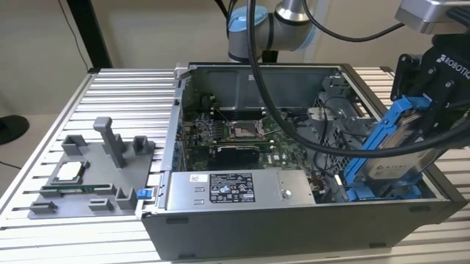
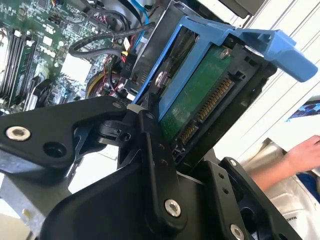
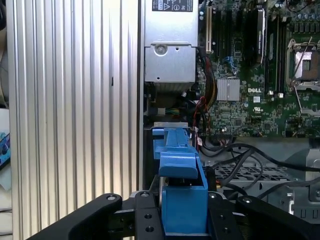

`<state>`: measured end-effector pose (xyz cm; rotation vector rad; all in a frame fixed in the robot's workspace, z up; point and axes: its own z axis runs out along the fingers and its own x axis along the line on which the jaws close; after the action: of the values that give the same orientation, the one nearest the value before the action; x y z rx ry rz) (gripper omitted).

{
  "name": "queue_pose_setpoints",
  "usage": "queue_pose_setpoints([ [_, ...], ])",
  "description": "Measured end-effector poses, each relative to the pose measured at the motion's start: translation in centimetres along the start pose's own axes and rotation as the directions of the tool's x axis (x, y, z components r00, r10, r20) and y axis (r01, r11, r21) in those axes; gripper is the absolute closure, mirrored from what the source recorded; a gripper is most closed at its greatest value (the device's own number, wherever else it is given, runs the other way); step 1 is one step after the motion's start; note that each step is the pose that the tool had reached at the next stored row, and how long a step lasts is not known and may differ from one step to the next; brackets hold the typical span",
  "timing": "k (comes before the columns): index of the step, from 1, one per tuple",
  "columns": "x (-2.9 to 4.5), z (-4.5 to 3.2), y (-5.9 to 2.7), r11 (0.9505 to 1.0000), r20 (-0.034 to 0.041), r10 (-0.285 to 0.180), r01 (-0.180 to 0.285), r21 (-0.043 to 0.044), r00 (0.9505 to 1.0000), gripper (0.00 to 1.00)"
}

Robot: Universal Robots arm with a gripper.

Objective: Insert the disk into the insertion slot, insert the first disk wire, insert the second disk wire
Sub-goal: 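Insert the disk into the insertion slot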

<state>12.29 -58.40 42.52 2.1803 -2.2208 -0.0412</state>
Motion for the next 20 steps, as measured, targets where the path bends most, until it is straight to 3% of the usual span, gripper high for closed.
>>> queue_pose_setpoints([
  [20,-1.16,2.16,-0.36,1.0000,0.0023,0.000,0.000,-0.0001,1.0000,1.00],
])
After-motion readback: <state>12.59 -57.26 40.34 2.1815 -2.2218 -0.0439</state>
